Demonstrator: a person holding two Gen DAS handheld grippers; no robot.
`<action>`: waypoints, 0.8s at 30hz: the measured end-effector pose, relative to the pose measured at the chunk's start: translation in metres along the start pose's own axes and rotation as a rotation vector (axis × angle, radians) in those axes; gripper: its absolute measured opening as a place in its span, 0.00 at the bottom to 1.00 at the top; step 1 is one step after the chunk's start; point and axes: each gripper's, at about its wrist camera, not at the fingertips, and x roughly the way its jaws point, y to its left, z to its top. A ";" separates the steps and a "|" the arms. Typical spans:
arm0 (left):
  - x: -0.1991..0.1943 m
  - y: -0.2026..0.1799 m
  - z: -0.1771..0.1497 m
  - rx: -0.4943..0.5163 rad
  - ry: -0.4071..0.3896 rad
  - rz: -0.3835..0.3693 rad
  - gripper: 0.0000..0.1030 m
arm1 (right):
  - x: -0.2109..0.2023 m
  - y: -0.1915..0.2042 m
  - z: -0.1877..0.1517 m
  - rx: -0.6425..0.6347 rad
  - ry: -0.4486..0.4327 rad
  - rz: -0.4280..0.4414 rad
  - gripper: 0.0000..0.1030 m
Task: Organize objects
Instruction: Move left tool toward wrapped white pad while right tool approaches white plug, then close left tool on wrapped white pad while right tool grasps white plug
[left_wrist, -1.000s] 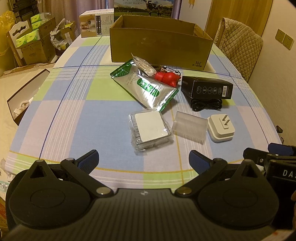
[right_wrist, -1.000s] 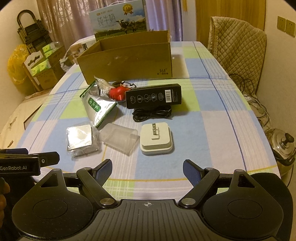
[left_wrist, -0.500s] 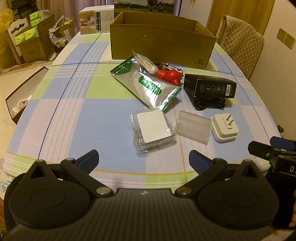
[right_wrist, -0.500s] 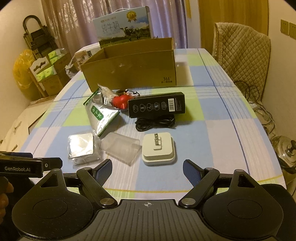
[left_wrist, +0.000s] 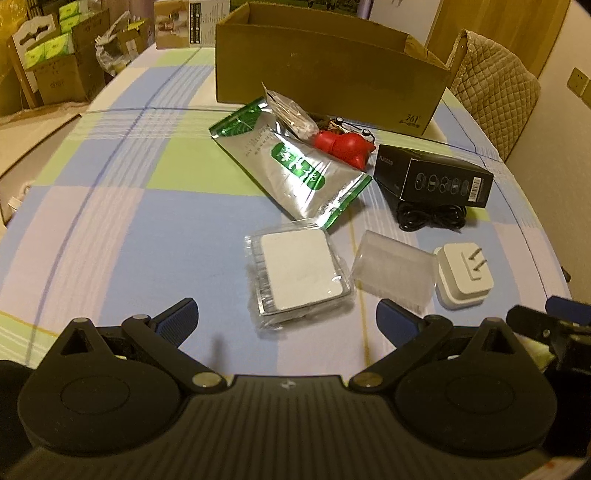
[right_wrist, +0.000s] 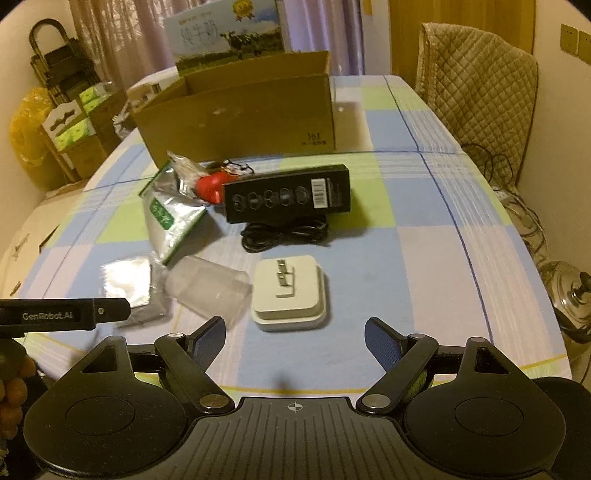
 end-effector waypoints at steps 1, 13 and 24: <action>0.005 -0.001 0.001 -0.007 0.005 -0.003 0.95 | 0.003 -0.002 0.001 0.003 0.006 0.007 0.78; 0.050 -0.005 0.009 -0.028 0.038 0.013 0.81 | 0.037 -0.006 0.010 -0.029 0.072 0.019 0.78; 0.048 0.009 0.014 0.072 0.049 -0.003 0.70 | 0.061 0.003 0.014 -0.068 0.091 0.025 0.78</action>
